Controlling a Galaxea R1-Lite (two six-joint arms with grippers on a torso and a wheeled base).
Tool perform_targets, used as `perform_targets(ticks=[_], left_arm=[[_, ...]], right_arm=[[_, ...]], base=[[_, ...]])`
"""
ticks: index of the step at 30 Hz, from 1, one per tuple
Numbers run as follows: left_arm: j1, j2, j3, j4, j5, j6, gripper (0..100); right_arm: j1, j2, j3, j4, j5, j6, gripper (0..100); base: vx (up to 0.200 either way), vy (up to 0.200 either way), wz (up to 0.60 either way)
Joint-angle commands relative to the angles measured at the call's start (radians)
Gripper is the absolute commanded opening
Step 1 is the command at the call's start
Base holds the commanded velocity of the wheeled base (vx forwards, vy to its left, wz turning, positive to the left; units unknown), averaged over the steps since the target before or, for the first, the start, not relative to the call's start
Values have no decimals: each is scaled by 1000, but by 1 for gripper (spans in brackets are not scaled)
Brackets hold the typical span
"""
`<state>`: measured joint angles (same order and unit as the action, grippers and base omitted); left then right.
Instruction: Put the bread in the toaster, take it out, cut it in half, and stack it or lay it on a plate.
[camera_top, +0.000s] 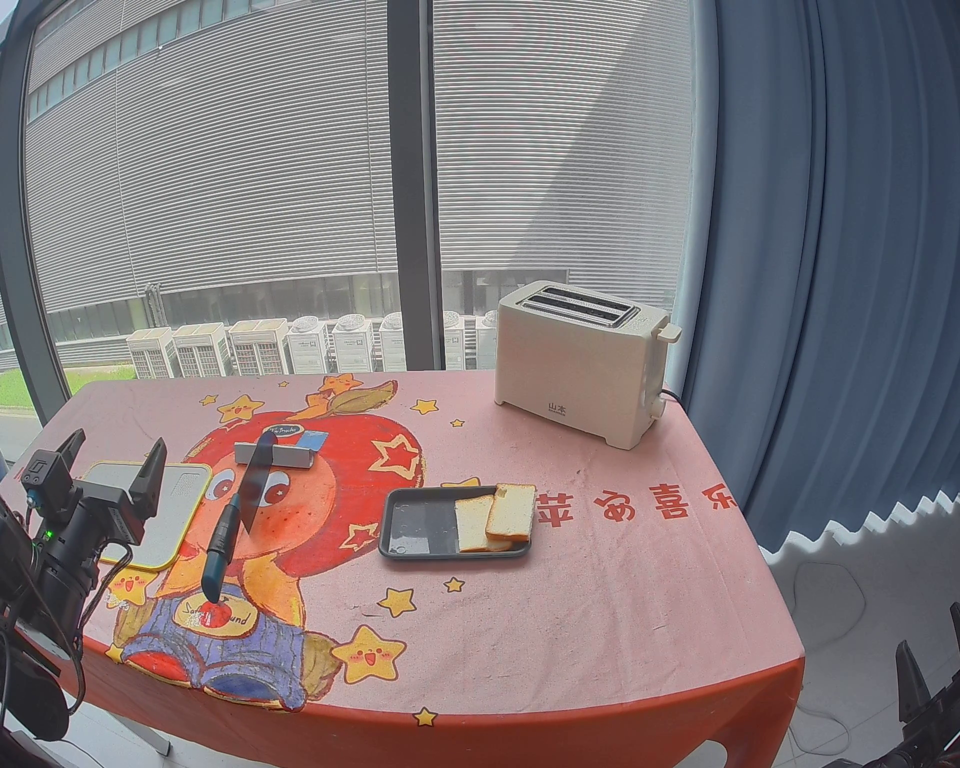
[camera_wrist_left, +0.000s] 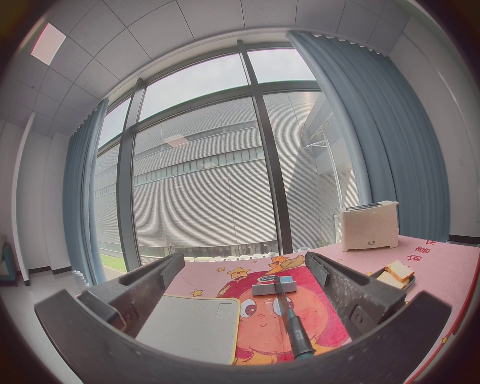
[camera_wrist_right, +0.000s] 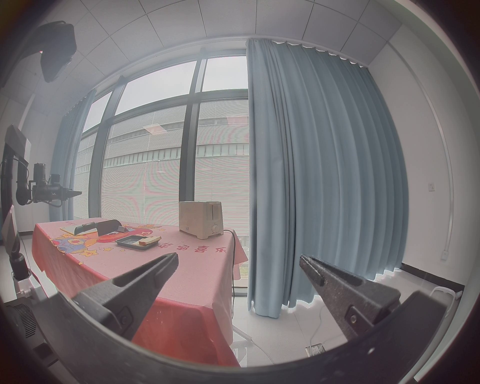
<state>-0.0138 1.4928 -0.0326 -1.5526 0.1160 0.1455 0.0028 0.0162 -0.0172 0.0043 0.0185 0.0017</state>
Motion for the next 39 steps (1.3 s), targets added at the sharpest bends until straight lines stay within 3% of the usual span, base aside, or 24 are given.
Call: perform_targets(ticks=[1, 13, 18, 23, 28, 33, 39], left_arm=[[-9, -60, 31, -11, -2, -1, 100], [-14, -147, 33, 6, -15, -6, 100], [-15, -229, 33, 147, -21, -6, 100], [-14, -339, 33, 313, -65, -4, 100], [-14, -437, 29, 463, -67, -3, 100], [-14, -503, 23, 557, -68, -3, 100], [-14, -520, 29, 598, -108, -3, 100]], right_arm=[[0, -10, 14, 0, 0, 0, 100], [0, -10, 14, 0, 1, 0, 100], [0, -10, 14, 0, 0, 0, 100], [0, -10, 14, 0, 1, 0, 100], [0, -10, 14, 0, 0, 0, 100], [0, -10, 14, 0, 0, 0, 100], [0, -10, 14, 0, 1, 0, 100]], base=[[0, 0, 0], [0, 0, 0], [0, 0, 0], [0, 0, 0], [0, 0, 0], [0, 0, 0], [0, 0, 0]])
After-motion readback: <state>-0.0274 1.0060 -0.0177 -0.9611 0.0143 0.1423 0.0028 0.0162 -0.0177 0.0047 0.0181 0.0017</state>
